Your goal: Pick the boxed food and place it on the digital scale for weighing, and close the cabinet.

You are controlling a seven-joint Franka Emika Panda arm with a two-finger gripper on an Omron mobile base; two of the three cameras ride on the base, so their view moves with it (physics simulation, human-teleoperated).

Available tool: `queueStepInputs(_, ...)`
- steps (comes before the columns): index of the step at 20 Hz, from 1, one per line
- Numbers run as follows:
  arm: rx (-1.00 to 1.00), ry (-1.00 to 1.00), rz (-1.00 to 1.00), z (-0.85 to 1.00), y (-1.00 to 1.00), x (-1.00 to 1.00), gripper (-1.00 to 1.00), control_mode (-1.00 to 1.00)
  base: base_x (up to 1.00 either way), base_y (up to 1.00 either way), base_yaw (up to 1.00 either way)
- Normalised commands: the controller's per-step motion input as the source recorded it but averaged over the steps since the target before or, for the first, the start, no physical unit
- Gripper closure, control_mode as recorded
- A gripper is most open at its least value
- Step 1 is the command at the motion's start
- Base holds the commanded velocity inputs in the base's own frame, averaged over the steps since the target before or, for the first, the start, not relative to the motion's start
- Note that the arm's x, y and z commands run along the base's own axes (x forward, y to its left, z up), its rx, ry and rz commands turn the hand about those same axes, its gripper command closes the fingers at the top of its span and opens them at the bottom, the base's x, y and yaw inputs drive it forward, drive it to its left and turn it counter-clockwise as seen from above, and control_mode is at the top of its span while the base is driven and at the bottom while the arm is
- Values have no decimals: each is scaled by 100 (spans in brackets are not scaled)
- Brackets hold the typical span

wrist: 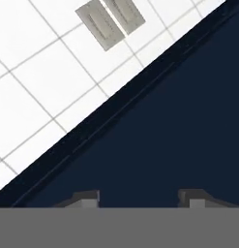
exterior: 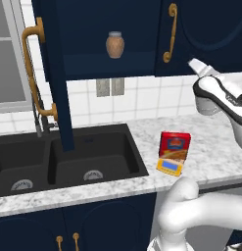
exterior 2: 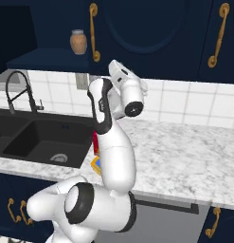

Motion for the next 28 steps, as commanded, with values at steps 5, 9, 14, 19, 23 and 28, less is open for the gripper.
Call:
queueStepInputs(5,-1,-2,0,13,0,51,-100,-100,0,0,0)
queueStepInputs(9,-1,-4,-4,51,-12,-93,-100,-100,0,0,0)
queueStepInputs(14,-1,0,-6,63,-7,-95,-100,-100,0,0,0)
queueStepInputs(19,-8,9,1,67,9,-89,-100,-100,0,0,0)
queueStepInputs(23,-2,49,13,93,8,-100,-100,-100,0,0,0)
queueStepInputs(28,0,27,11,33,34,-97,-100,-100,0,0,0)
